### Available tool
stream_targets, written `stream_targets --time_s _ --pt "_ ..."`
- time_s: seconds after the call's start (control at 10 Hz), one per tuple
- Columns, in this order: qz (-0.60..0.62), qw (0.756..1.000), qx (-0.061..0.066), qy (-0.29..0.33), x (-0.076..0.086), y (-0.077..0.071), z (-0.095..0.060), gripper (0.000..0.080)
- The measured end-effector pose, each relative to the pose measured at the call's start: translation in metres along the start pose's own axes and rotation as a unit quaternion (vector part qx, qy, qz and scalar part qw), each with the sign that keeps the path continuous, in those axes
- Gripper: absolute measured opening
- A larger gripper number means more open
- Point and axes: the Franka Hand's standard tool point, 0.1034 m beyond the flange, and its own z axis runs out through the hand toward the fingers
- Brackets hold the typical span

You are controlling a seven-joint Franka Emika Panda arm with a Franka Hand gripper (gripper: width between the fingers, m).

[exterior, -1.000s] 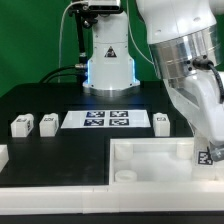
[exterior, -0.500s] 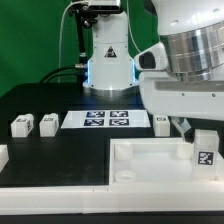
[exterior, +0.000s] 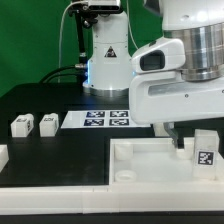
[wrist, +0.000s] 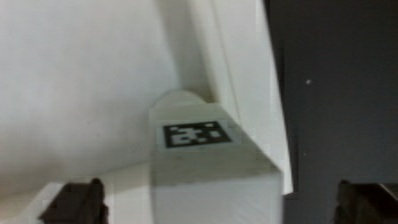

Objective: Assemble one leg

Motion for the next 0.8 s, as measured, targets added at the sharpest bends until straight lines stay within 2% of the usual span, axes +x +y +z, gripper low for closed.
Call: stream_targets --time_s 0.1,0.2,0.3,0.4,0.6,0.7,0.8 --pt "0.005 1.0 0.0 0.0 -0.0001 -0.0003 0.0001 0.0521" --pt "0.01 1.0 0.0 0.0 -0.0002 -0.0004 0.0002 0.0521" --pt "0.039 0.999 0.0 0.0 -0.0004 -0.0008 0.0002 0.0384" --pt "0.095 0.995 -0.001 -0.001 -0.0005 0.0007 0.0006 0.0304" --pt "0.216 0.976 0.0 -0.001 -0.0005 0.0022 0.0007 0.0303" --pt "0.324 0.946 0.001 -0.002 -0.0003 0.0019 -0.0001 0.0302" --pt "0.431 0.902 0.009 -0.008 -0.0021 -0.0002 0.0016 0.0302"
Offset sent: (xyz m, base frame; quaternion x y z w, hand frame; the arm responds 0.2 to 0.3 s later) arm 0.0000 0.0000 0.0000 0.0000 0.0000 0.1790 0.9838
